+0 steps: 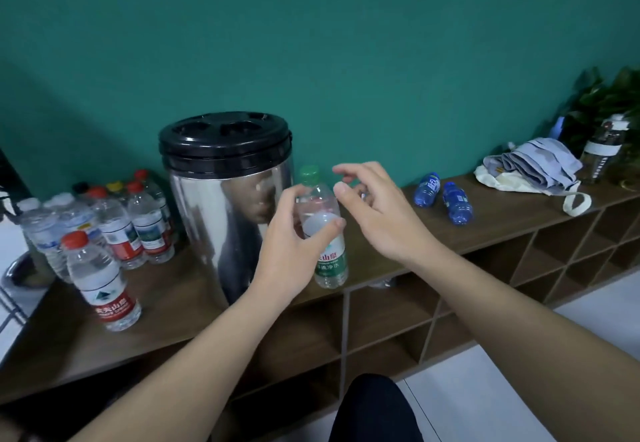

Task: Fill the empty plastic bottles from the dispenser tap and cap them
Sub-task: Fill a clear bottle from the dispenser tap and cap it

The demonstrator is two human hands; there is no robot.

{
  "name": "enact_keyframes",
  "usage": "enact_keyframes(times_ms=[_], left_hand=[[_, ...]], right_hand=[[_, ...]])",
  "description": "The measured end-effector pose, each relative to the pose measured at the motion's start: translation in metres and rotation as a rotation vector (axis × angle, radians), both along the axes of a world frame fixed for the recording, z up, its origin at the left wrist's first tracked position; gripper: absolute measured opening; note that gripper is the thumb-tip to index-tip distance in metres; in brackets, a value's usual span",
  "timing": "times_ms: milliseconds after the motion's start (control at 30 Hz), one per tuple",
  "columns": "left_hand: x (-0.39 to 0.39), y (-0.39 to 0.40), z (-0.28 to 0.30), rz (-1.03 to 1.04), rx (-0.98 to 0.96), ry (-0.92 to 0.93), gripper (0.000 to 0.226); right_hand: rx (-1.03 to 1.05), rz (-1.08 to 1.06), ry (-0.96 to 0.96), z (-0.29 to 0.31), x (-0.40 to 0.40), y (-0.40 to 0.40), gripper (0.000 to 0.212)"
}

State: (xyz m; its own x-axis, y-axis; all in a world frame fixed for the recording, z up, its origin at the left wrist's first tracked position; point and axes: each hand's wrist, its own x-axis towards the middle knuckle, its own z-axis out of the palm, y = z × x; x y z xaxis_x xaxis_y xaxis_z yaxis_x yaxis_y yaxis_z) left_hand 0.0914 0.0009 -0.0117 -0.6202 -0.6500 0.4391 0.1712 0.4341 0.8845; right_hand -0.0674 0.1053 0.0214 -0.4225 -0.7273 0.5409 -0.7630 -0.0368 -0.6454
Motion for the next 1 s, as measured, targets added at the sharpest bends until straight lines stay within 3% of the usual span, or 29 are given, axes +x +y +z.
enact_keyframes(times_ms=[200, 333, 467, 600, 700, 900, 1000], left_hand=[[0.033, 0.013, -0.008, 0.072, -0.160, -0.077, 0.070], [0.043, 0.016, -0.012, 0.084, -0.079, -0.054, 0.082], [0.049, 0.016, -0.017, 0.112, -0.067, -0.122, 0.079], [0.054, 0.011, -0.023, 0.175, -0.135, -0.187, 0.071], [0.057, 0.008, -0.024, 0.192, -0.153, -0.234, 0.071], [0.074, 0.000, -0.024, -0.082, -0.019, -0.168, 0.062], [0.087, -0.007, -0.028, -0.213, 0.047, -0.173, 0.059]], right_hand=[[-0.014, 0.037, 0.110, 0.031, 0.045, -0.005, 0.025], [-0.048, 0.025, 0.196, 0.037, 0.058, -0.011, 0.029], [-0.065, 0.026, 0.137, 0.042, 0.061, -0.014, 0.032], [0.011, -0.056, 0.083, 0.049, 0.054, -0.018, 0.049], [0.114, -0.064, 0.148, 0.050, 0.054, -0.020, 0.051], [0.211, 0.252, 0.180, 0.055, 0.058, -0.004, 0.024], [0.301, 0.356, 0.308, 0.060, 0.061, 0.009, 0.012]])
